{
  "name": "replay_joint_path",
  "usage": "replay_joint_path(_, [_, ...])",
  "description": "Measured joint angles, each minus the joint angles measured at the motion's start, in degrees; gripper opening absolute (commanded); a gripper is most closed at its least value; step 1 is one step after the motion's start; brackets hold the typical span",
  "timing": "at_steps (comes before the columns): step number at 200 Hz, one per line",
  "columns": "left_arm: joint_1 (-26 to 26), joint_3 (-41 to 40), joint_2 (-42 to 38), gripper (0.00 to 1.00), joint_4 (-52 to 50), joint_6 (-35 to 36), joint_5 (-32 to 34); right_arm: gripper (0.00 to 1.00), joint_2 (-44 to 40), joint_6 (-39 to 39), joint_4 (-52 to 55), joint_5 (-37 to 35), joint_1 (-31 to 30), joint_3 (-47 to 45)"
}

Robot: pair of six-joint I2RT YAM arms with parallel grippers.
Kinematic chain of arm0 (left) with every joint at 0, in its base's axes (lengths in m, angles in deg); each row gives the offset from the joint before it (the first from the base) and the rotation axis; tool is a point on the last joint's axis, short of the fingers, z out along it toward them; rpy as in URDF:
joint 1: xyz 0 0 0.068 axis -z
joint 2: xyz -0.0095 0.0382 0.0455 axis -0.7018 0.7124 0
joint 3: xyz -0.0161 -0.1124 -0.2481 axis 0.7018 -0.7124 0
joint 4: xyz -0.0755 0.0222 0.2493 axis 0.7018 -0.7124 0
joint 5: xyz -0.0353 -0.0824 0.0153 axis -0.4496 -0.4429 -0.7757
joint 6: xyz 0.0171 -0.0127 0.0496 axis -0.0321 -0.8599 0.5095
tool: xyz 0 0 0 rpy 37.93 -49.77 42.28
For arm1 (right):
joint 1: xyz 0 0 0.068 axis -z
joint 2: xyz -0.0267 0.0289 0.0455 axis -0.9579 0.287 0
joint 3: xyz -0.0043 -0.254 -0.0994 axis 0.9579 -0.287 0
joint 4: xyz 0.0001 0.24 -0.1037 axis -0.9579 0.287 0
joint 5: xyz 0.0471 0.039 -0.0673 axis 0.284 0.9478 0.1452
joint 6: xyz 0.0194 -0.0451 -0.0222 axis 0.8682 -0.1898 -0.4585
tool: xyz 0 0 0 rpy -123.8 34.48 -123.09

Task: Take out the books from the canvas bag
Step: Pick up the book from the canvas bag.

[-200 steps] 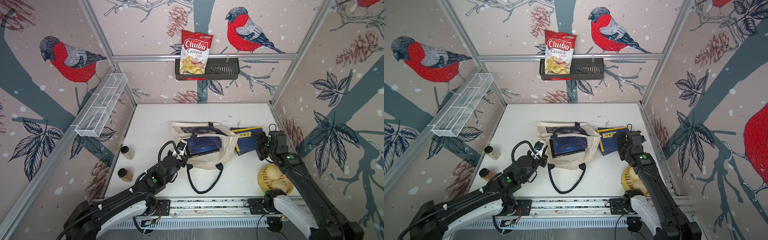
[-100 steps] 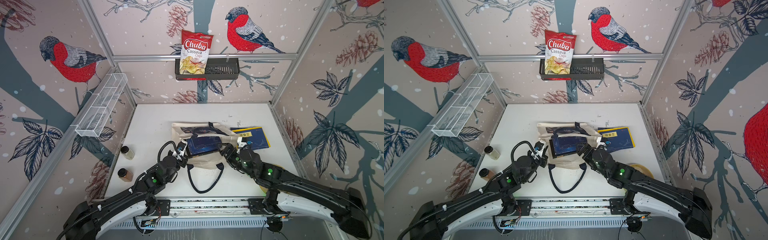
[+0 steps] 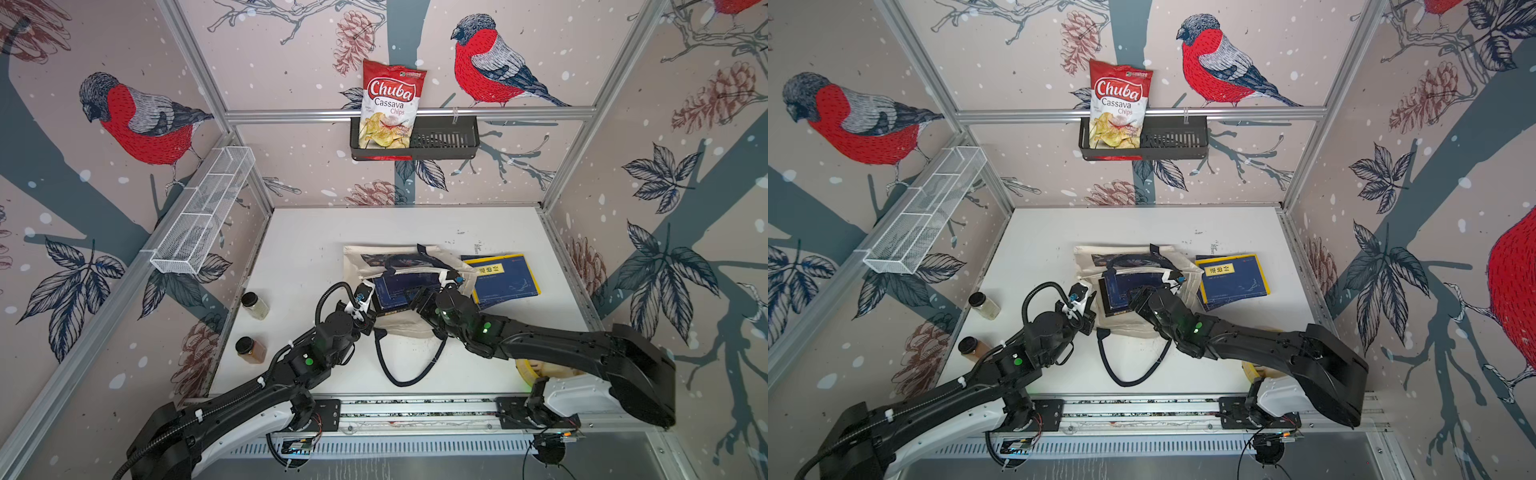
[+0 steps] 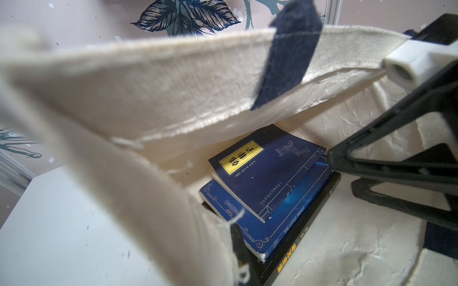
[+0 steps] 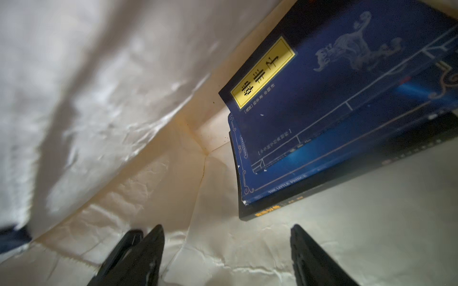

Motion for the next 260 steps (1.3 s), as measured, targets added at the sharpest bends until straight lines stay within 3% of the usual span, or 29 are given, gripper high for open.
replay_joint_path(123, [0.0, 0.0, 0.22, 0.0, 0.02, 0.0, -0.02, 0.75, 15.04, -0.63, -6.45, 6.84, 9.14, 2.78])
replay_joint_path(176, [0.02, -0.02, 0.33, 0.0, -0.24, -0.04, -0.11, 0.84, 18.16, 2.43, -8.98, 5.68, 9.16, 2.97])
replay_joint_path(214, [0.02, -0.02, 0.31, 0.0, -1.05, -0.04, 0.04, 0.84, 25.03, 5.31, -13.75, 9.42, 12.59, 6.84])
replay_joint_path(242, [0.02, -0.02, 0.24, 0.0, -1.22, -0.04, 0.2, 0.74, 27.19, 5.35, -15.69, 9.05, 12.33, 8.7])
replay_joint_path(260, [0.02, -0.04, 0.11, 0.0, -1.22, -0.04, 0.2, 0.54, 28.02, 5.11, -16.06, 6.43, 11.58, 8.79])
